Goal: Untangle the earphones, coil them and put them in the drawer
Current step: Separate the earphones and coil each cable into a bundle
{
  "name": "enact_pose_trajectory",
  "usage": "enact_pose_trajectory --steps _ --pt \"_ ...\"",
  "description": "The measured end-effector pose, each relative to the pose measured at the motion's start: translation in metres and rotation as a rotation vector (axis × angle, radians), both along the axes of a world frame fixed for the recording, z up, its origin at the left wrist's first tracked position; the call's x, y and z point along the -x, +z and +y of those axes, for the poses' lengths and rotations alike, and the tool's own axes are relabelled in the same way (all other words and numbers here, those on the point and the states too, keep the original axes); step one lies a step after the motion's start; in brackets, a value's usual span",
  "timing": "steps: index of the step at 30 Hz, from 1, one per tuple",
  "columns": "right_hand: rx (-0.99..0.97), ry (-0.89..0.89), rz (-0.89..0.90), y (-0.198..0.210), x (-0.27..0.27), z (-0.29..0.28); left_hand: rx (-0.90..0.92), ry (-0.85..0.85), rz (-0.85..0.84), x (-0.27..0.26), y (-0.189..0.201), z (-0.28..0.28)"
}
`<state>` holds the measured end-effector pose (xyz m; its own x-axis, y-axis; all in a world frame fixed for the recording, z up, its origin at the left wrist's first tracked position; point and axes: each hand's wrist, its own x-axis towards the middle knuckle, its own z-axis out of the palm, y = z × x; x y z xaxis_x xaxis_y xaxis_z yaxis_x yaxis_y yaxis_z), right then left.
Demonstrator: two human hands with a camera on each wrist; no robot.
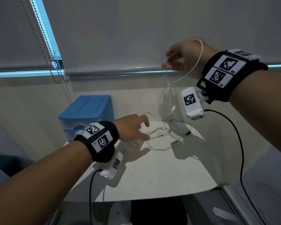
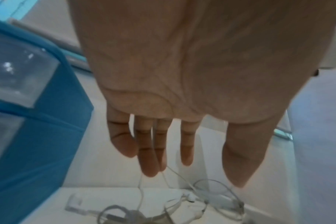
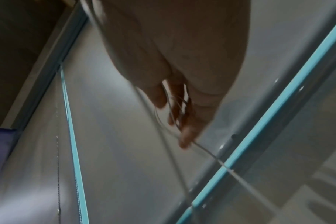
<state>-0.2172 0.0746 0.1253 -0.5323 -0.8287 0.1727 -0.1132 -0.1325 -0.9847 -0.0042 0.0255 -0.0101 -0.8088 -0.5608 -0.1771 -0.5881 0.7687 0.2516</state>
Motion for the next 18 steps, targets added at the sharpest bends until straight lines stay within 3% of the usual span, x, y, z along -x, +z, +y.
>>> enact_pose_trajectory --steps 5,9,11,15,18 --pt "-0.459 0.121 0.422 -0.026 -0.004 0.001 -0.332 0.012 0.284 0.005 0.009 0.002" --pt "-0.625 0.090 0.466 -0.056 -0.004 -0.006 -0.593 0.037 0.431 0.006 0.007 -0.001" --pt "-0.642 0.074 0.429 -0.065 -0.001 -0.010 -0.581 0.050 0.452 0.005 0.003 -0.006" --pt "-0.680 0.052 0.347 -0.074 0.009 -0.013 -0.410 0.006 0.401 0.002 -0.006 -0.015" --pt "-0.660 0.012 0.241 -0.079 0.016 -0.013 -0.291 0.047 0.462 0.002 -0.009 -0.024"
